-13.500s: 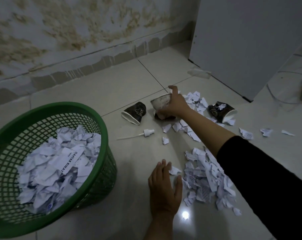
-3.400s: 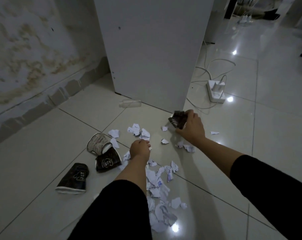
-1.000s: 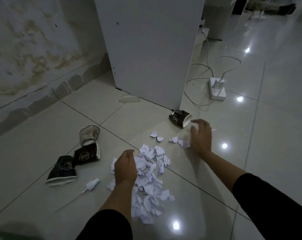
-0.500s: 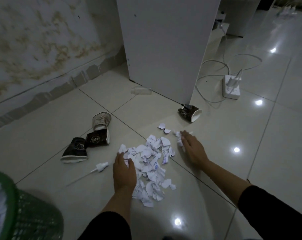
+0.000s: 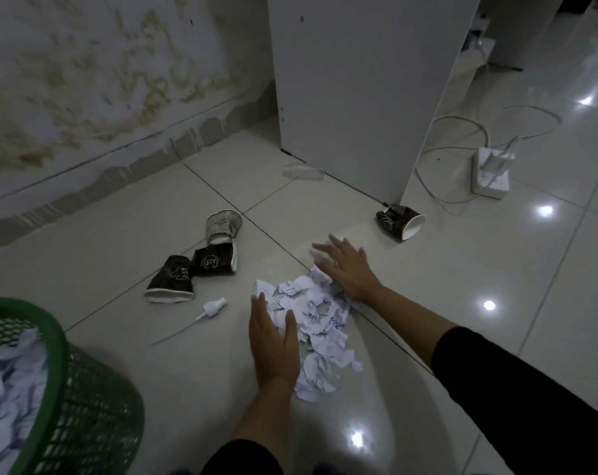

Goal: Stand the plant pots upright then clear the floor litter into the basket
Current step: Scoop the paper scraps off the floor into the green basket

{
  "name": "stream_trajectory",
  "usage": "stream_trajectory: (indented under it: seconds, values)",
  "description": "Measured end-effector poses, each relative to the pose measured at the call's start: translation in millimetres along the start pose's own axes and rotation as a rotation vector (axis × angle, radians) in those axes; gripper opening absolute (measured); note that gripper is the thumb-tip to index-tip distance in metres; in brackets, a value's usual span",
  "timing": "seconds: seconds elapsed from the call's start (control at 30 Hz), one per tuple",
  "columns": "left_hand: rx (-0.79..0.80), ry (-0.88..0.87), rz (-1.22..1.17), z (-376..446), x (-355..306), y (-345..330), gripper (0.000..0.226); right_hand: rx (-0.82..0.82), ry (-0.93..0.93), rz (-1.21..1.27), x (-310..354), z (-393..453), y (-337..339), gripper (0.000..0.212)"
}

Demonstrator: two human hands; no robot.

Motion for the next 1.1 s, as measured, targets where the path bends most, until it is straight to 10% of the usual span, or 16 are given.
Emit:
stream_trajectory:
  seconds: [0.37,1.1]
  values:
    - [-0.057,0.011,-0.056,9.4,-4.1,-32.4,0.077,0.046,0.049,0.288,20.9,-68.0,-45.2,0.042]
    - [-0.365,0.251,-0.408,16.9,-17.9,-44.1,0.019,-0.123,-0.045,0.856,68.5,-89.8,-64.9,0.035]
Point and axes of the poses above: each hand's wrist, its own z-axis towards the middle knuckle, its own y-axis out of the back of the hand, x = y × z, the point moved 1 cm from there along z, towards the middle knuckle, and after that the axes turned 5 degrees about -y, right-handed, at the moved point
